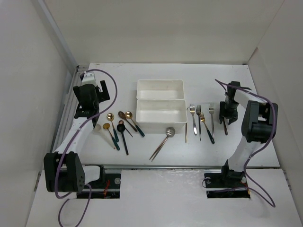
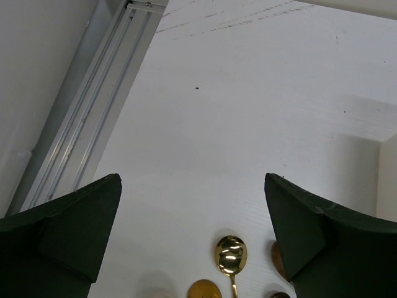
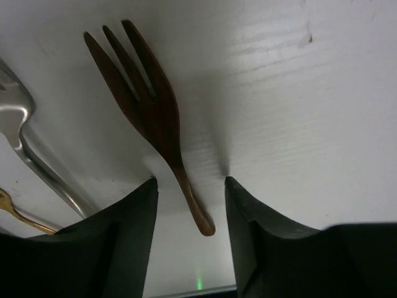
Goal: Sort the eating utensils into containers
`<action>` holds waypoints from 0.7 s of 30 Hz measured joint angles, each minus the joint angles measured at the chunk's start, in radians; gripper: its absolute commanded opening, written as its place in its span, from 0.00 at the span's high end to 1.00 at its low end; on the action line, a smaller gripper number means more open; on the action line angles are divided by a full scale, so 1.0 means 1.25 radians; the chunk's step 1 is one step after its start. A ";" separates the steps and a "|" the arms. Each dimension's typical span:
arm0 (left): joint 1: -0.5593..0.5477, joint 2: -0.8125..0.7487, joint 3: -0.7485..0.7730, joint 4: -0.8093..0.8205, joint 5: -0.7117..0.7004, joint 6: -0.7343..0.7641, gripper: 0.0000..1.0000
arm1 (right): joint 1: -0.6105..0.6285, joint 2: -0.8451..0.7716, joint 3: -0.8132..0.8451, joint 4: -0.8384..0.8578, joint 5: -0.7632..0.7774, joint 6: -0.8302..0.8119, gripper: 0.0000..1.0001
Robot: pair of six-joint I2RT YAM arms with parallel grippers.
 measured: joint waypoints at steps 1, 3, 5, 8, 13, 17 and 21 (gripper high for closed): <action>0.002 0.000 0.000 -0.002 0.000 -0.001 0.00 | 0.000 0.000 0.001 0.000 0.000 -0.002 0.52; 0.005 0.000 0.000 -0.004 0.000 -0.001 0.00 | 0.000 0.002 0.003 0.005 0.002 -0.003 0.63; 0.007 0.000 0.000 -0.004 0.000 -0.001 0.00 | 0.000 0.005 0.004 0.008 0.002 -0.006 0.73; 0.009 0.002 0.000 -0.004 0.000 -0.002 0.00 | 0.000 0.016 0.013 0.009 0.001 -0.010 1.00; 0.009 0.011 0.000 -0.005 0.001 -0.002 0.00 | 0.001 0.025 0.029 0.003 0.003 -0.013 1.00; 0.009 0.011 0.000 -0.005 0.001 0.000 0.00 | 0.007 0.025 0.066 0.008 0.018 -0.016 1.00; 0.009 0.011 0.000 -0.012 0.007 0.000 0.00 | 0.075 -0.002 0.179 0.038 0.078 -0.043 1.00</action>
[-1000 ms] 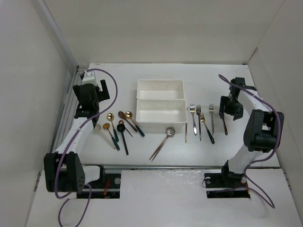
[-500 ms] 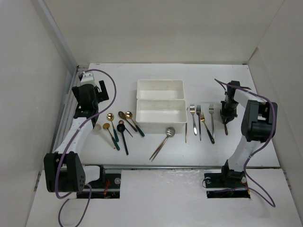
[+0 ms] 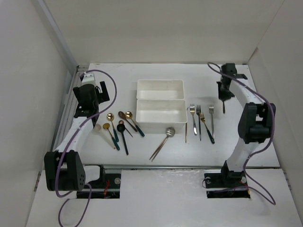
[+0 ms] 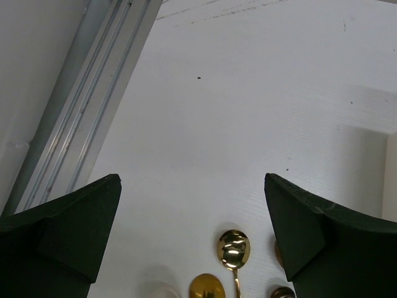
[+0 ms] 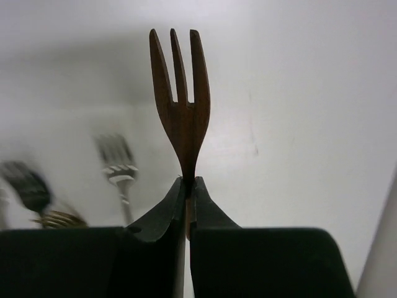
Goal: Sort the eating utensils into containers
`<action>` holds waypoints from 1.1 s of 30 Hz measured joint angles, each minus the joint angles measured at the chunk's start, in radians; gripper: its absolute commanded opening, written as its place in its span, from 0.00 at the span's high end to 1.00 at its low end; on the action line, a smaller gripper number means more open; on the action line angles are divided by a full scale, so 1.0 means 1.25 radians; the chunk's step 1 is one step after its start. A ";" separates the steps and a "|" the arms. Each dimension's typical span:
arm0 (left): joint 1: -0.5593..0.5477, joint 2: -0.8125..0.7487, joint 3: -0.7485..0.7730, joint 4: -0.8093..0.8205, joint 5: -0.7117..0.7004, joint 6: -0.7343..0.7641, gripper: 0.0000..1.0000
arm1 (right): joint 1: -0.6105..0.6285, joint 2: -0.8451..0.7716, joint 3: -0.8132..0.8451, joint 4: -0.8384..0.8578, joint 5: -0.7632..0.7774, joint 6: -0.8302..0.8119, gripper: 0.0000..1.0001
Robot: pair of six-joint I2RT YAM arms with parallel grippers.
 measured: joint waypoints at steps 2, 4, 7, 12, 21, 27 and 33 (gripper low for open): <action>0.000 0.000 0.006 -0.017 0.003 -0.007 0.00 | 0.085 -0.028 0.049 0.059 0.037 -0.042 1.00; 0.000 0.002 0.021 -0.043 0.008 -0.021 0.00 | 0.204 -0.051 0.091 0.140 0.056 -0.115 1.00; 0.004 0.004 0.057 -0.092 0.018 -0.060 0.00 | 0.380 -0.051 0.127 0.266 0.073 -0.226 1.00; 0.029 0.004 0.113 -0.197 0.045 -0.148 0.00 | 0.545 0.042 0.177 0.369 0.071 -0.360 1.00; 0.067 0.031 0.128 -0.340 0.111 -0.250 0.26 | 0.525 0.199 0.188 0.403 0.106 -0.466 0.98; 0.066 0.041 0.128 -0.396 0.142 -0.286 0.42 | 0.532 0.201 0.186 0.429 0.115 -0.503 0.51; 0.066 0.041 0.122 -0.459 0.155 -0.302 0.44 | 0.545 0.190 0.166 0.434 0.117 -0.511 0.48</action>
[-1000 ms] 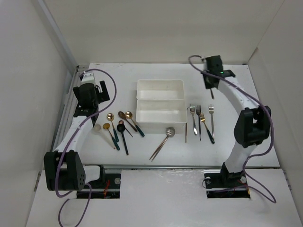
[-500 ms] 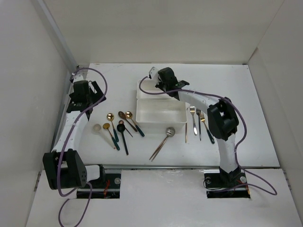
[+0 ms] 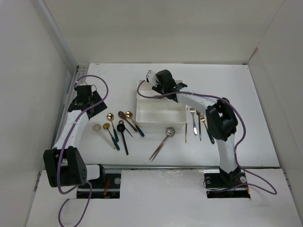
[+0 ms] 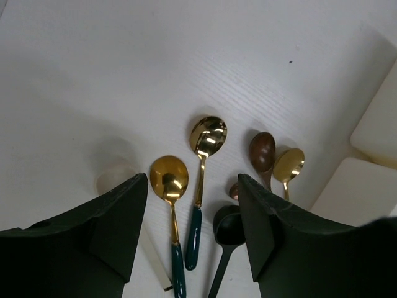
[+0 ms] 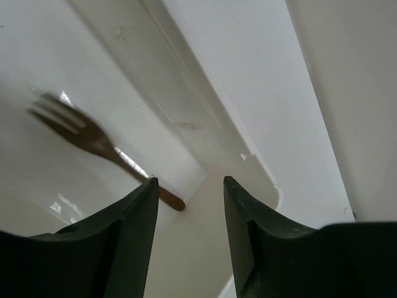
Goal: Sort the eating utensils into containers
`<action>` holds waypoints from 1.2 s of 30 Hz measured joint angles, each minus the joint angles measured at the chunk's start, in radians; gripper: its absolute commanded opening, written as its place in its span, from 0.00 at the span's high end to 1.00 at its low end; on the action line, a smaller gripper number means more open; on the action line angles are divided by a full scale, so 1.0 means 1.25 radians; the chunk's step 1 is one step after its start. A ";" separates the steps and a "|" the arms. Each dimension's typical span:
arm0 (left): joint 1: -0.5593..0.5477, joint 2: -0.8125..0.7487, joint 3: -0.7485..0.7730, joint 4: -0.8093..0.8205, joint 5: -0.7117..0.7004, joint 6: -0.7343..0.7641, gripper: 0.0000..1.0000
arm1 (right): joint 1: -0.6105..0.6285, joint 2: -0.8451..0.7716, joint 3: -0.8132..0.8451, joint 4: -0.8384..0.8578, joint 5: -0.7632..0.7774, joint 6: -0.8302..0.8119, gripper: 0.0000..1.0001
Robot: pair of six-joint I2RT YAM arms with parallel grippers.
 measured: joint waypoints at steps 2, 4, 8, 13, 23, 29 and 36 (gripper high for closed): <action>0.000 0.000 0.000 -0.036 -0.001 -0.008 0.44 | 0.003 -0.013 -0.004 -0.001 0.003 0.006 0.48; 0.000 0.000 0.001 -0.073 0.002 -0.013 0.42 | 0.004 -0.031 -0.005 0.000 0.011 0.020 0.47; 0.000 0.038 0.016 -0.173 0.021 -0.025 0.41 | 0.004 -0.081 -0.005 0.007 0.033 0.060 0.47; 0.000 0.131 0.000 -0.269 0.027 -0.036 0.41 | 0.004 -0.144 -0.005 0.026 0.049 0.110 0.47; 0.005 0.192 -0.055 -0.290 0.040 -0.070 0.46 | 0.003 -0.206 -0.024 0.040 0.048 0.135 0.47; 0.020 0.262 -0.051 -0.265 0.066 -0.082 0.66 | -0.006 -0.207 -0.045 0.038 0.047 0.135 0.47; 0.037 0.274 -0.036 -0.268 0.083 -0.083 1.00 | -0.024 -0.216 -0.045 0.038 0.046 0.134 0.51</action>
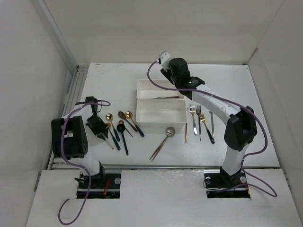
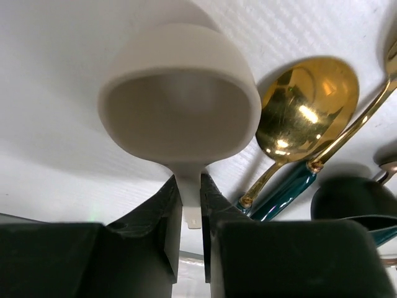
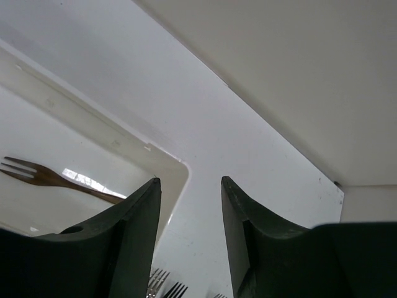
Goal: Sort the eating utensils into containers
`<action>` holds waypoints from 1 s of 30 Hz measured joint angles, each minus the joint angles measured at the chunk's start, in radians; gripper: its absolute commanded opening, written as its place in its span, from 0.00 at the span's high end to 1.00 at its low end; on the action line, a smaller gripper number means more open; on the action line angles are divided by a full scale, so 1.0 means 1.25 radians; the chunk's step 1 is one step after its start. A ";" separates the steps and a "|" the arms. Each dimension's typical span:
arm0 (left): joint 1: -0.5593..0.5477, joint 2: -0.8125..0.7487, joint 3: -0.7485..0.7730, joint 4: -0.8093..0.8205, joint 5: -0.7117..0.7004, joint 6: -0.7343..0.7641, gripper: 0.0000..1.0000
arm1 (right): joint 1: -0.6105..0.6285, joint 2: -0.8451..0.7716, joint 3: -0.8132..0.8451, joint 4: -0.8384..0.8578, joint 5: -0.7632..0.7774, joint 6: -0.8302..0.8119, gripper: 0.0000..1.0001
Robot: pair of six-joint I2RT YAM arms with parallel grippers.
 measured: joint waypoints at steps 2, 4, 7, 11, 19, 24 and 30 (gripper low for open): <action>0.000 0.007 0.014 -0.005 -0.009 0.008 1.00 | -0.005 -0.005 0.000 0.000 0.000 0.001 0.52; 0.001 0.012 0.041 -0.004 -0.028 0.025 1.00 | -0.005 -0.012 0.000 0.001 -0.001 0.005 0.53; 0.002 0.003 0.124 -0.006 -0.060 0.074 1.00 | -0.010 -0.022 0.000 0.000 -0.009 0.026 0.53; -0.016 -0.018 0.303 0.012 -0.094 0.194 1.00 | -0.035 -0.047 0.000 0.001 -0.034 0.083 0.53; -0.334 0.016 0.609 0.184 -0.048 0.537 1.00 | -0.113 -0.157 -0.051 0.014 -0.042 0.197 0.55; -0.512 0.087 0.590 0.252 -0.026 0.717 1.00 | -0.166 -0.251 -0.125 0.022 -0.040 0.267 0.55; -0.581 0.154 0.519 0.264 0.002 0.818 1.00 | -0.193 -0.351 -0.222 0.030 -0.019 0.307 0.55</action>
